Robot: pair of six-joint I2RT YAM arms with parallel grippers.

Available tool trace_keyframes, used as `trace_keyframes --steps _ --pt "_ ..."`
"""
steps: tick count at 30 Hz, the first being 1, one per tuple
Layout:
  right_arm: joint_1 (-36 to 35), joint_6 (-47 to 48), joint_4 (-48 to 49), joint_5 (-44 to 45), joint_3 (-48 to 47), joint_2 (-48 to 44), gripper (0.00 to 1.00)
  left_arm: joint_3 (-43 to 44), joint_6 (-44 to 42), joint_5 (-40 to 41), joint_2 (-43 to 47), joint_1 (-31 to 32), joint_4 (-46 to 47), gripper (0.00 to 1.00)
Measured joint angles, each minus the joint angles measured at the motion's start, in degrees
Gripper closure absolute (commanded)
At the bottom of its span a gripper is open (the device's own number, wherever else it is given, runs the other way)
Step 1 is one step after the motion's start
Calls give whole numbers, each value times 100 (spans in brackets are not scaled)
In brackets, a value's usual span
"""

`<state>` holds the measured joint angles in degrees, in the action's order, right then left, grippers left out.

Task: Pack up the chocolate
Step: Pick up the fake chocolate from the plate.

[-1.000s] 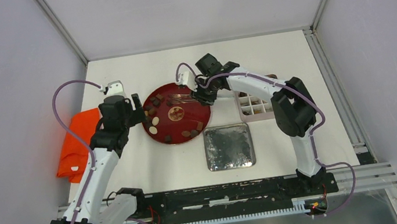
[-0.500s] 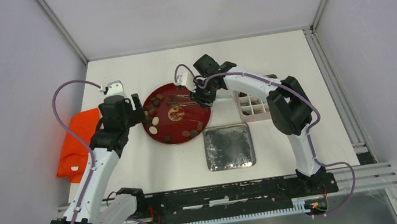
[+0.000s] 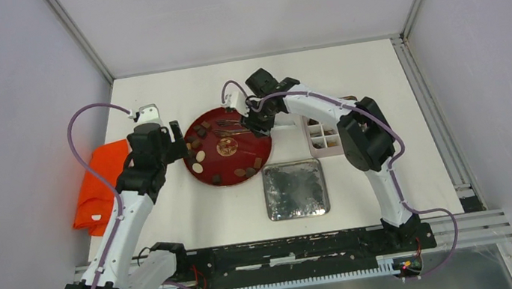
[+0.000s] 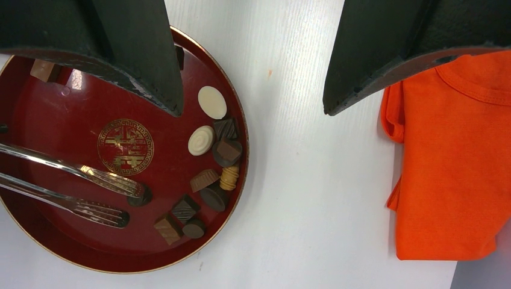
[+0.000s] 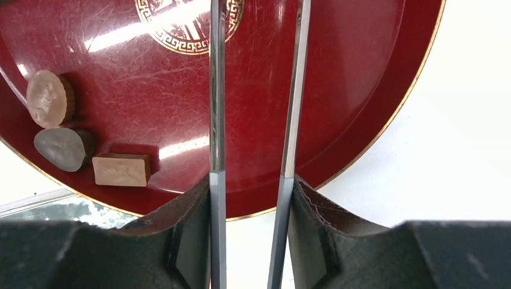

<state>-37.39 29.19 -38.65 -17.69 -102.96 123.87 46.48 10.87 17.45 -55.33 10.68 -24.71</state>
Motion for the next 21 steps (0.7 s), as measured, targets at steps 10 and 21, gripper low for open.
trace_keyframes --steps 10,21 --pt "-13 -50 -39 -33 -146 284 53 0 0 0 0 0 0 10" --pt "-13 -57 -136 -70 -173 286 83 0 -2 2 -2 0 2 10"
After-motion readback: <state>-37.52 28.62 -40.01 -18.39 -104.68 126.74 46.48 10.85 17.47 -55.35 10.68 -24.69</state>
